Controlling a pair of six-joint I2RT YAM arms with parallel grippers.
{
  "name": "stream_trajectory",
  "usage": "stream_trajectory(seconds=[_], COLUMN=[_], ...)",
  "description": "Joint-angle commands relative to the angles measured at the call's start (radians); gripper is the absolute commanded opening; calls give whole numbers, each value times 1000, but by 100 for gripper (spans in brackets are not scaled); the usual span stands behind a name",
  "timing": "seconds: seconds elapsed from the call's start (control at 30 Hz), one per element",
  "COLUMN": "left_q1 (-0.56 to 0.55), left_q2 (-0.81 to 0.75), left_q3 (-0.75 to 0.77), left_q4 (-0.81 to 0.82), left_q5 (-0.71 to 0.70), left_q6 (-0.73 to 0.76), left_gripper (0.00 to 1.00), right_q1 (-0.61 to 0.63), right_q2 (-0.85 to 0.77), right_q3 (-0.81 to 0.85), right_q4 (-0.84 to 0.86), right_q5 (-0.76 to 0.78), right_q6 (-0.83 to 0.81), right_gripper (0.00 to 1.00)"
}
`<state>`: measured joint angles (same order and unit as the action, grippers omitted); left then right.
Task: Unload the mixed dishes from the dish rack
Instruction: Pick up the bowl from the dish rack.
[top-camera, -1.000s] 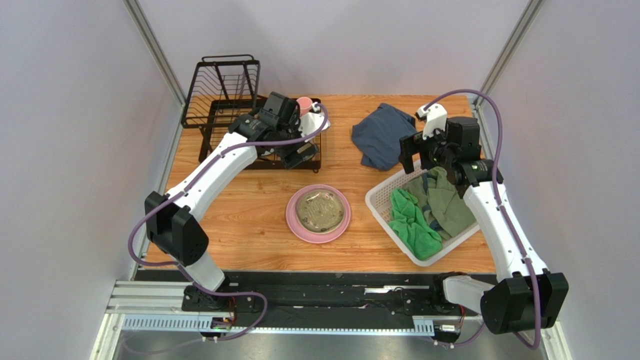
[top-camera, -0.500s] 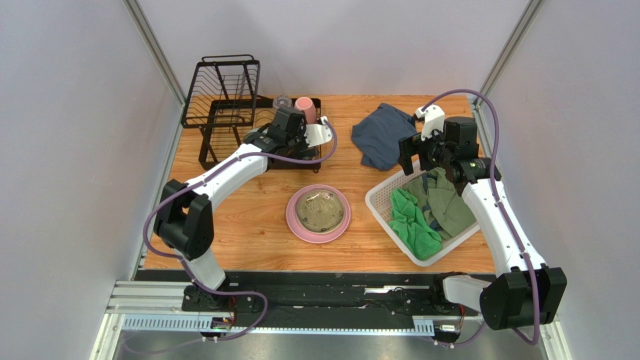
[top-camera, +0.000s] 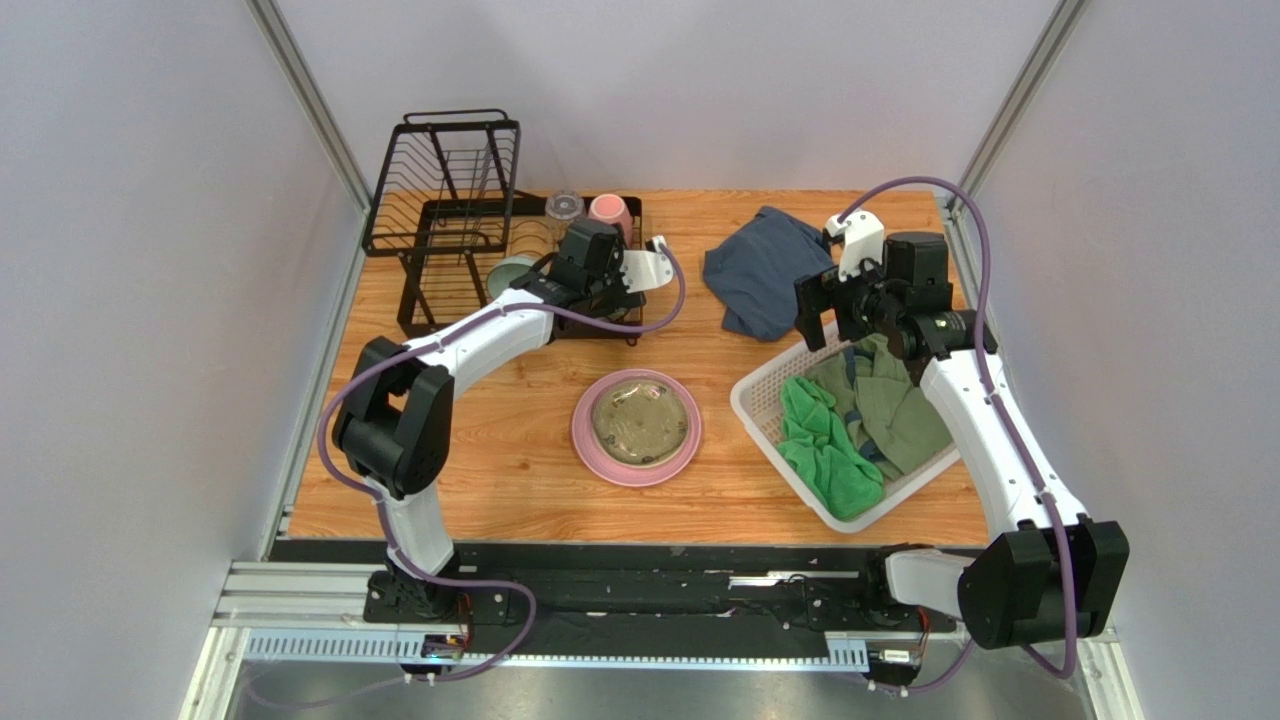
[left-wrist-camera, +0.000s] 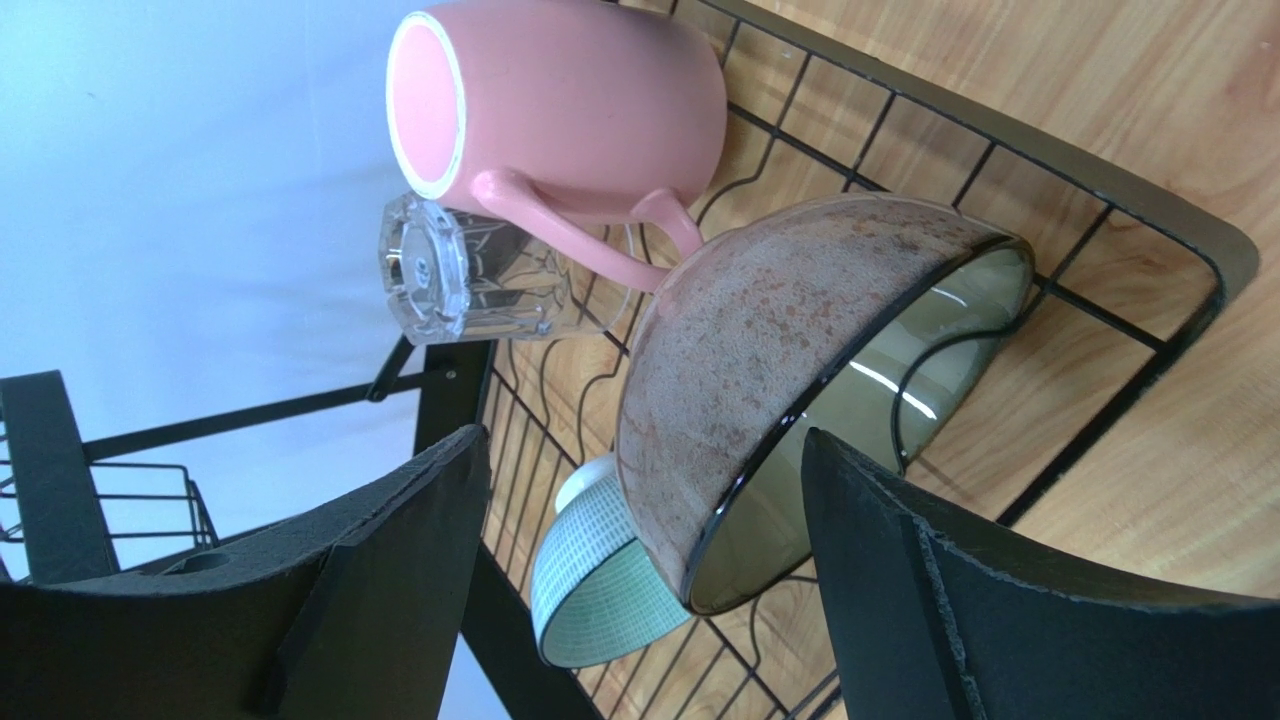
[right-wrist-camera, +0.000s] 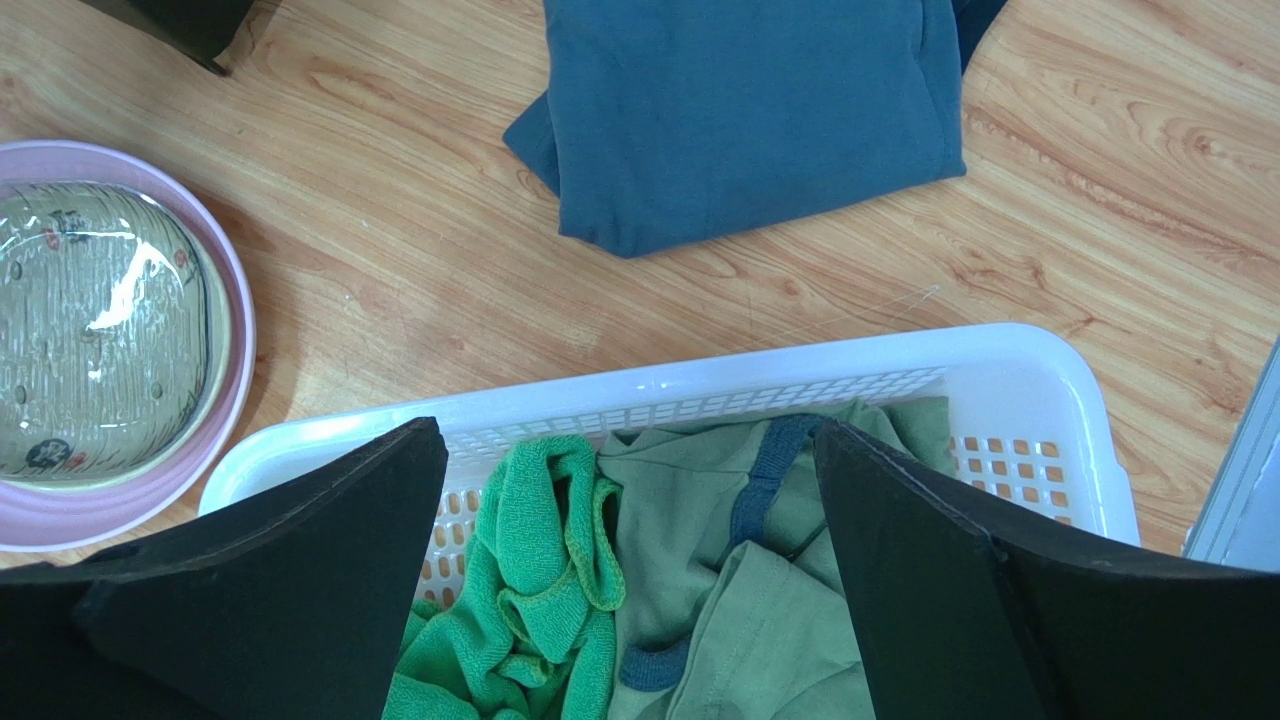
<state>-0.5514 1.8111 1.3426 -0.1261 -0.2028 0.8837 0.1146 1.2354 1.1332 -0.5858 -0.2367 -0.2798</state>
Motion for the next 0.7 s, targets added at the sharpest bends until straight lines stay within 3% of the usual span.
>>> stream_trajectory(seconds=[0.0,0.67], left_q1=[-2,-2], left_q2=[13,40], left_q3=[-36,-221], left_q4=[152,536], left_q5=[-20,-67], left_q6=[41,130], left_gripper=[82,53], right_q1=[3,5], right_q2=[-2,-7], right_q3=[40,42], right_q4=[20,21], right_q5=[16,19], right_q6=[-13,-13], right_gripper=[99,99])
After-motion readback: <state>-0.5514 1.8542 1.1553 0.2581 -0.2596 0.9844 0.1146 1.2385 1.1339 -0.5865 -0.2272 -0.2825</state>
